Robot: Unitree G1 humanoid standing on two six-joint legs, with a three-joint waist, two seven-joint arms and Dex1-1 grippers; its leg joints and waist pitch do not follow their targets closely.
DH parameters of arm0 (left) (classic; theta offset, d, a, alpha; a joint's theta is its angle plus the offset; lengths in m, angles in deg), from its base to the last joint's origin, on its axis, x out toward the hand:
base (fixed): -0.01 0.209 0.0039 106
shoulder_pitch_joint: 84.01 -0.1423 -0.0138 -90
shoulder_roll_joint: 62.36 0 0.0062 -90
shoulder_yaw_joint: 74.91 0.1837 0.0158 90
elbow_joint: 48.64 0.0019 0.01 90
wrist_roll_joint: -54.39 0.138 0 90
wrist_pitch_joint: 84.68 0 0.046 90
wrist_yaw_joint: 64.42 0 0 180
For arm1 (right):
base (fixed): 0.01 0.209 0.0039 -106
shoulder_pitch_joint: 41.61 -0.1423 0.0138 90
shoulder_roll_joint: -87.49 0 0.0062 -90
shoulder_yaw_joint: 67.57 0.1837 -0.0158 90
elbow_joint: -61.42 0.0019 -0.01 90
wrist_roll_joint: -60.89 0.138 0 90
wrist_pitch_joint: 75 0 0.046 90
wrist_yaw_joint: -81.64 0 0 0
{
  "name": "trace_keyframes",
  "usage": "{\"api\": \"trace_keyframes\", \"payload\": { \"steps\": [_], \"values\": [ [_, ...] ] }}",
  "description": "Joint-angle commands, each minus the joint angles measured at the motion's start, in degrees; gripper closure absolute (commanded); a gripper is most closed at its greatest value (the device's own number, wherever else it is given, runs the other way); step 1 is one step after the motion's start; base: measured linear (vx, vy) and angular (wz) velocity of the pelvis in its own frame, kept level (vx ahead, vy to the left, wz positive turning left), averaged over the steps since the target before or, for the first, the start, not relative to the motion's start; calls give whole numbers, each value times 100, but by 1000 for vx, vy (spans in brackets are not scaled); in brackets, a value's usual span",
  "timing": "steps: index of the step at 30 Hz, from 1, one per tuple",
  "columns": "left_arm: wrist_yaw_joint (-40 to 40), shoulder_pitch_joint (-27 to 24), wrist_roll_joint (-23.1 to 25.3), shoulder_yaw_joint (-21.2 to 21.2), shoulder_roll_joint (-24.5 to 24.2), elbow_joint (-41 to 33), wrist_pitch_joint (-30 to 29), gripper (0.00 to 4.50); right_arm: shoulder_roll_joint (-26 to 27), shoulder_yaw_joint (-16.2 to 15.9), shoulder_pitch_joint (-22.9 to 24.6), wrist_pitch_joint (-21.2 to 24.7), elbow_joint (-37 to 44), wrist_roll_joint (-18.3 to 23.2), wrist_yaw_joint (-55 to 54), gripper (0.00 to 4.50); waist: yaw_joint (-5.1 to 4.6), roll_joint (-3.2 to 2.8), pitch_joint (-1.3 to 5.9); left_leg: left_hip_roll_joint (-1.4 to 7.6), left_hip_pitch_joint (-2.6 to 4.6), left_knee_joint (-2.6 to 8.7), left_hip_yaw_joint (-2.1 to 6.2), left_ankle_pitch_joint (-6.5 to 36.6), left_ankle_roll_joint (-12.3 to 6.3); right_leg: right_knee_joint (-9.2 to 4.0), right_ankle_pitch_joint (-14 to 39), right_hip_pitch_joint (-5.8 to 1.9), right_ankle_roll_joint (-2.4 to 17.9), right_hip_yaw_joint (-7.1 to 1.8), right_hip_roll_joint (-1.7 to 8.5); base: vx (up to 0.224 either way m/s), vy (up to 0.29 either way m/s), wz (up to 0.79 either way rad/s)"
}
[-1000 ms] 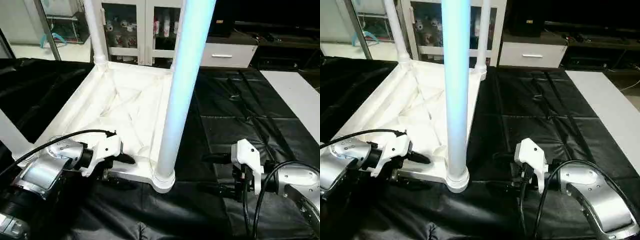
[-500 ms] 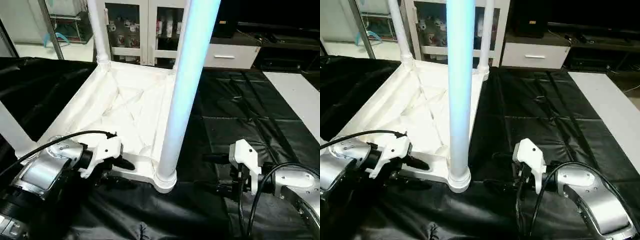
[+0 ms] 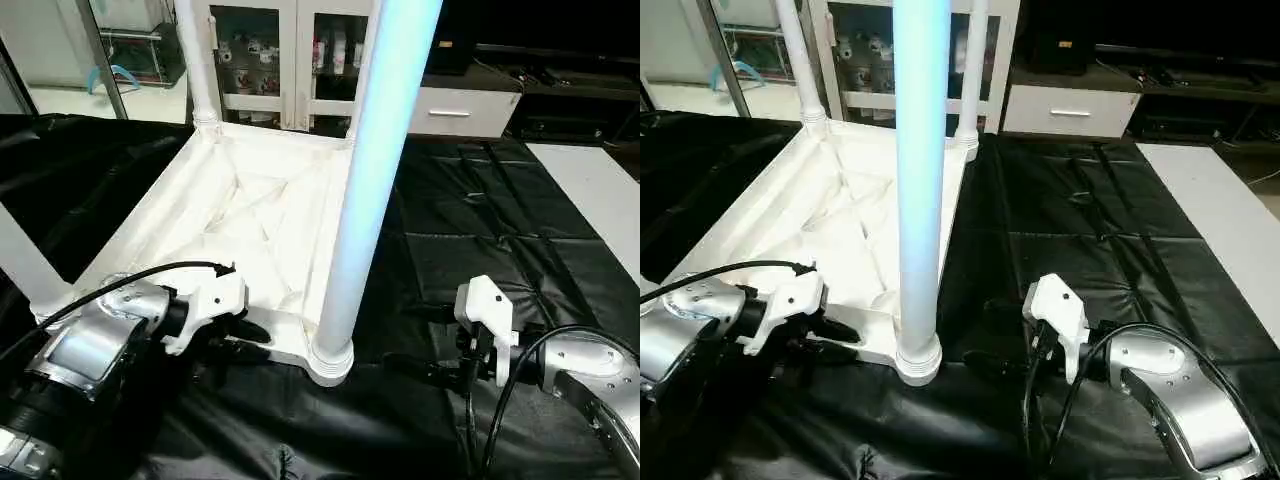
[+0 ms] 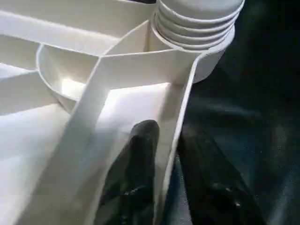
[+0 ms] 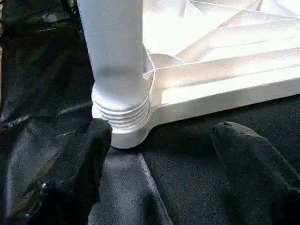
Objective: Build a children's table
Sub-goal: Move to table, then rotate leg to tighten
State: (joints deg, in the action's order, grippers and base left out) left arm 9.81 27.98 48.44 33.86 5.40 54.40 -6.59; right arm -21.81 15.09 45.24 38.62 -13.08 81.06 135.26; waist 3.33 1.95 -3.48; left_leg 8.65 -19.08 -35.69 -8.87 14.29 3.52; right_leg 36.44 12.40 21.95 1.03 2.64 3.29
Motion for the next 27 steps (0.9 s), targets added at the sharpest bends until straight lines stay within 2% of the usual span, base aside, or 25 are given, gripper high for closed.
{"api": "trace_keyframes", "payload": {
  "steps": [1,3,4,6,9,11,14,16,20,24,27],
  "values": [
    [-115,-40,-20,-72,34,-201,-112,376,38,74,-48,9,-33,-48,-129,69,-2,-34,265,478,-34,539,141,701,-187,-480,1076,-230,1383,-363,580,0,0,0],
    [-233,-91,31,-79,50,-250,-123,393,129,105,-119,0,-144,-157,-333,69,-14,-31,265,474,-45,545,145,682,-169,-477,1098,-230,1371,-361,576,0,0,0],
    [-409,-162,101,-77,88,-298,-160,399,220,147,-193,-66,-270,-285,-556,69,-19,-56,267,479,-37,545,146,658,-144,-468,1044,-223,1381,-359,575,0,0,0],
    [-497,-192,131,-79,116,-322,-156,410,247,169,-205,-66,-289,-279,-595,69,-33,-43,269,474,-43,544,139,654,-141,-469,977,-236,1389,-359,568,0,0,0],
    [-919,-245,200,-104,343,-441,-370,420,294,210,-196,-45,-255,-213,-653,69,-61,-3,285,466,-60,524,133,487,-232,-452,732,-266,1416,-361,575,0,0,0],
    [-1088,-269,212,-114,467,-536,-515,432,317,215,-191,-44,-252,-214,-687,69,-79,-9,285,469,-69,517,133,423,-272,-451,697,-271,1444,-356,579,0,0,0],
    [-1449,-279,255,-169,662,-625,-773,441,365,198,-213,-50,-277,-231,-738,69,-133,27,293,453,-91,504,134,355,-352,-458,718,-290,1430,-354,573,0,0,0],
    [-1702,-295,242,-239,832,-721,-946,449,409,181,-230,-45,-278,-244,-780,69,-150,12,287,462,-76,496,131,407,-363,-475,833,-270,1447,-352,574,0,0,0],
    [-2174,-273,423,-306,1053,-741,-1087,449,462,144,-243,-40,-282,-268,-850,69,-159,15,285,460,-89,499,136,422,-383,-490,910,-276,1407,-354,560,0,0,0],
    [-2259,-294,395,-274,1182,-814,-1103,449,482,126,-232,-34,-262,-264,-890,69,-158,2,291,453,-82,489,134,396,-408,-490,842,-272,1406,-352,552,0,0,0],
    [-2073,-372,250,-187,1211,-962,-898,449,517,125,-214,-19,-256,-257,-906,69,-151,-15,296,462,-76,493,139,384,-418,-483,782,-267,1421,-352,555,0,0,0]
  ]
}}
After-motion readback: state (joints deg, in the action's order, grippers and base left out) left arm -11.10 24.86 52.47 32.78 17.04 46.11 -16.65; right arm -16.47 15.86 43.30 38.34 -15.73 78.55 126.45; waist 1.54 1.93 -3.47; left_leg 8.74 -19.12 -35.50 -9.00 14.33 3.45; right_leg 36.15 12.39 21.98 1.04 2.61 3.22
